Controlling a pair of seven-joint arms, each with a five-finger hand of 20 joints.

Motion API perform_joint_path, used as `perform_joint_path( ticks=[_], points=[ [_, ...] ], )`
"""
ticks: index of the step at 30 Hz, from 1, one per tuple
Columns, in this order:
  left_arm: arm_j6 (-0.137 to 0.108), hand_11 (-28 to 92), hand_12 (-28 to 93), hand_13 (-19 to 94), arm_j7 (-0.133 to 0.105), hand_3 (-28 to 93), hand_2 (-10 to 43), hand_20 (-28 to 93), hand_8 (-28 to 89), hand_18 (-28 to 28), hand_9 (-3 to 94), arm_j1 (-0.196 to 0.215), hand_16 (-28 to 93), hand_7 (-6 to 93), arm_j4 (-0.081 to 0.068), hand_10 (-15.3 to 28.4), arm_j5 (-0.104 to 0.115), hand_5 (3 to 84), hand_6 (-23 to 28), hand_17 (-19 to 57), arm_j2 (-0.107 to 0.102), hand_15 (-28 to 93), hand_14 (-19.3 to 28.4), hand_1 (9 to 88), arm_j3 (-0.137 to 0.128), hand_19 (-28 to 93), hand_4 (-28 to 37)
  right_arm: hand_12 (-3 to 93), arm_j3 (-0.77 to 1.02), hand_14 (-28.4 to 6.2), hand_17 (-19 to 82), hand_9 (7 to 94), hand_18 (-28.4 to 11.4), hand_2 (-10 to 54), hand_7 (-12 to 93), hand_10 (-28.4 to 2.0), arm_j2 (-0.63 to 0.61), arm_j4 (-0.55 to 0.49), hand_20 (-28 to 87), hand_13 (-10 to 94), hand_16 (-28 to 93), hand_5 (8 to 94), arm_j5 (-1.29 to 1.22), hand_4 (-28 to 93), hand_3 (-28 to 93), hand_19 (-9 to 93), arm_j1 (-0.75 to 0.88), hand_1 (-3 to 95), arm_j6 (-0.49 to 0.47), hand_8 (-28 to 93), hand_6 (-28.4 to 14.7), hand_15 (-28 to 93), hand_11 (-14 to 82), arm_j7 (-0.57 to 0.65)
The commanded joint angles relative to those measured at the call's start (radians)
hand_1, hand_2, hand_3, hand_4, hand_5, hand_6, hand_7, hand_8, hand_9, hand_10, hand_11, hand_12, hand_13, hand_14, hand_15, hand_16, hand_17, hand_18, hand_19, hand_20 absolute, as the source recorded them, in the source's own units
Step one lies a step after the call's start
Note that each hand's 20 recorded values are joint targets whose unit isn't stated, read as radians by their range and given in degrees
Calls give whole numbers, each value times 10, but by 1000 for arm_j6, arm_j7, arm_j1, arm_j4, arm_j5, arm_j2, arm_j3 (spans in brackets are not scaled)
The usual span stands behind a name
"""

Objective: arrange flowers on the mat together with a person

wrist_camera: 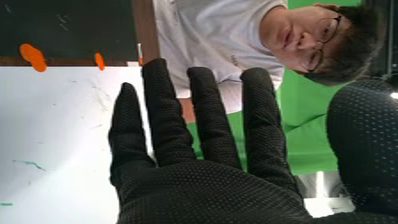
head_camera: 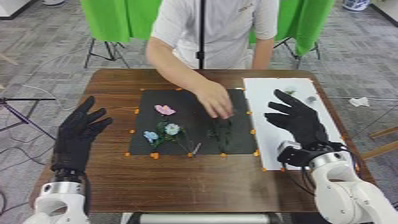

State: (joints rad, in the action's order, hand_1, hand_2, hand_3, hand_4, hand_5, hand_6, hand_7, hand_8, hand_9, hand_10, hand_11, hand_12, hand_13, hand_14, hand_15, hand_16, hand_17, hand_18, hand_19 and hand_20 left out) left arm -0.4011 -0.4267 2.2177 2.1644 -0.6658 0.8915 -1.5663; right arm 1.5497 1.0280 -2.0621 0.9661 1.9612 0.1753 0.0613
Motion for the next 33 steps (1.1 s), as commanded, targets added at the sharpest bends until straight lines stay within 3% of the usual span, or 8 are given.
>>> perform_joint_path(
  ticks=[1, 23, 29, 31, 33],
  points=[
    [3, 231, 95, 287, 14, 777, 76, 219, -86, 272, 369, 0, -84, 104, -2, 178, -3, 367, 48, -67, 9, 524, 272, 243, 0, 525, -283, 140, -10, -188, 14, 444, -223, 69, 140, -133, 11, -3, 195, 349, 168, 414, 6, -283, 790, 481, 0, 157, 2, -122, 51, 278, 72, -6],
    [5, 238, 97, 288, 22, 776, 76, 218, -86, 273, 370, 11, -85, 106, 2, 182, -9, 368, 50, -67, 13, 529, 272, 245, -2, 528, -282, 138, 44, -187, 11, 439, -233, 64, 140, -130, -33, 28, 197, 345, 170, 411, 43, -283, 793, 485, -30, 159, 62, -124, 52, 274, 70, -2],
    [3, 241, 96, 288, 23, 777, 76, 218, -86, 272, 371, 13, -86, 107, 3, 181, -9, 368, 50, -67, 9, 529, 271, 246, 2, 530, -282, 142, 55, -181, 40, 437, -261, 46, 141, -131, -142, 91, 221, 378, 172, 413, 207, -280, 792, 529, -130, 184, 170, -119, 51, 329, 71, 80],
    [3, 241, 96, 288, 23, 777, 76, 218, -86, 273, 371, 15, -86, 108, 4, 181, -8, 368, 50, -67, 9, 530, 271, 246, 3, 530, -282, 143, -14, -176, 60, 437, -264, 35, 144, -131, -192, 131, 228, 392, 163, 416, 323, -274, 787, 545, -235, 208, 222, -120, 50, 353, 74, 170],
    [3, 240, 96, 289, 24, 777, 76, 218, -87, 273, 371, 15, -86, 108, 4, 181, -9, 368, 50, -67, 8, 529, 271, 246, 3, 530, -282, 145, -25, -172, 74, 436, -266, 23, 148, -131, -224, 173, 229, 406, 159, 418, 380, -268, 788, 555, -276, 225, 222, -121, 49, 372, 77, 199]
  ],
)
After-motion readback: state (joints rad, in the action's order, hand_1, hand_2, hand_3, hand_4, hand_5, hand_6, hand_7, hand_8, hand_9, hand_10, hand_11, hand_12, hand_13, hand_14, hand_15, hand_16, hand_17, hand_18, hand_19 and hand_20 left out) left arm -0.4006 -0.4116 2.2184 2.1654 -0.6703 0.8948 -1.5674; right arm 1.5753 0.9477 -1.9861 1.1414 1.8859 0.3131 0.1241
